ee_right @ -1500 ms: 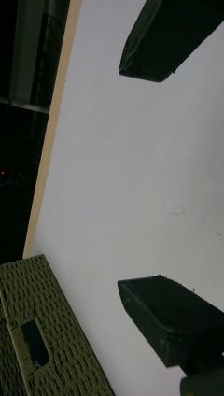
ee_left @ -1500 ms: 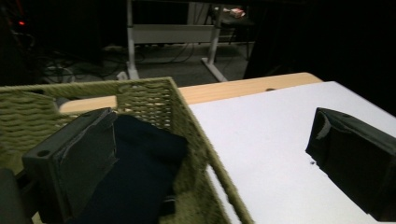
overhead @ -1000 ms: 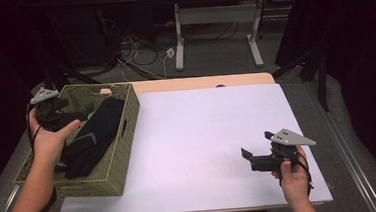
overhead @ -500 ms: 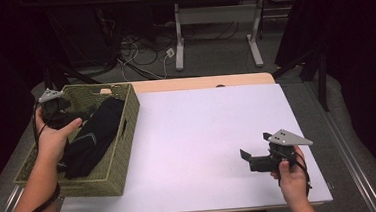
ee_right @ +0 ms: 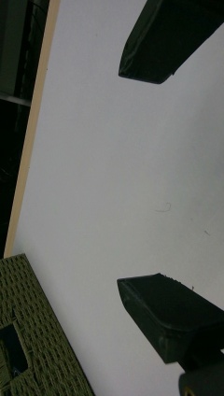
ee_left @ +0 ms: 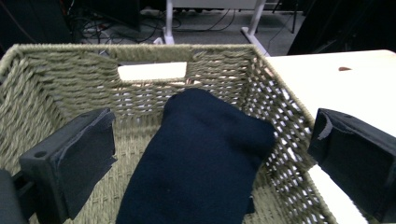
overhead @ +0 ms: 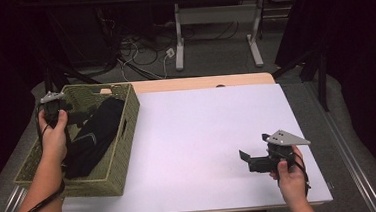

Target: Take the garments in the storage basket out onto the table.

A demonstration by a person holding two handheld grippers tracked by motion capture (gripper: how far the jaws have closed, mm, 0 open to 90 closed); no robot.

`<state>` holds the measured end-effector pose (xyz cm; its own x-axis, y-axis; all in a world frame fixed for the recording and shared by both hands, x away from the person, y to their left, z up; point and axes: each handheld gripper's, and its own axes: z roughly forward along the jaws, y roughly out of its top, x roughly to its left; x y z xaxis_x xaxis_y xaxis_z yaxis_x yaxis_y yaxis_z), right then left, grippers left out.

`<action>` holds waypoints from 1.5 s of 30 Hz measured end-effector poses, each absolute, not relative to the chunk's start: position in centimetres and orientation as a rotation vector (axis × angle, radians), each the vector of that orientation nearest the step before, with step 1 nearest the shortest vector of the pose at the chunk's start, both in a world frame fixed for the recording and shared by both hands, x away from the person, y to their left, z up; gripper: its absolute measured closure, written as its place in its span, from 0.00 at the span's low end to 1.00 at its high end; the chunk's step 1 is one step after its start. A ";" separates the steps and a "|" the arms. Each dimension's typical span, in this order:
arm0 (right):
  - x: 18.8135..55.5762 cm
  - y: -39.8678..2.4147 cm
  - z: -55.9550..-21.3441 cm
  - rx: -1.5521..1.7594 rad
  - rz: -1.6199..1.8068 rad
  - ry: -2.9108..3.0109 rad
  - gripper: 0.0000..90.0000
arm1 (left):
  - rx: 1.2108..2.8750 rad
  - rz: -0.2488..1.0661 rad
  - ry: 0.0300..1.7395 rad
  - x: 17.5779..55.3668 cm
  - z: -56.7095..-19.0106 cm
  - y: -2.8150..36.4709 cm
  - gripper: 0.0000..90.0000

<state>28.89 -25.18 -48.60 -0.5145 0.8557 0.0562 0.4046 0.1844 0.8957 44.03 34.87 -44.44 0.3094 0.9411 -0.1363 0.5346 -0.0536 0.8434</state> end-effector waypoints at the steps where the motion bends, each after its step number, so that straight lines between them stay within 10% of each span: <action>1: 28.9 -25.1 -48.6 1.177 1.293 2.001 0.01 | 1.707 0.592 1.348 44.1 -44.7 34.9 0.01; 45: 29.1 -24.6 -49.4 1.170 1.275 2.053 0.03 | 1.848 0.400 1.610 46.3 -51.4 35.8 0.01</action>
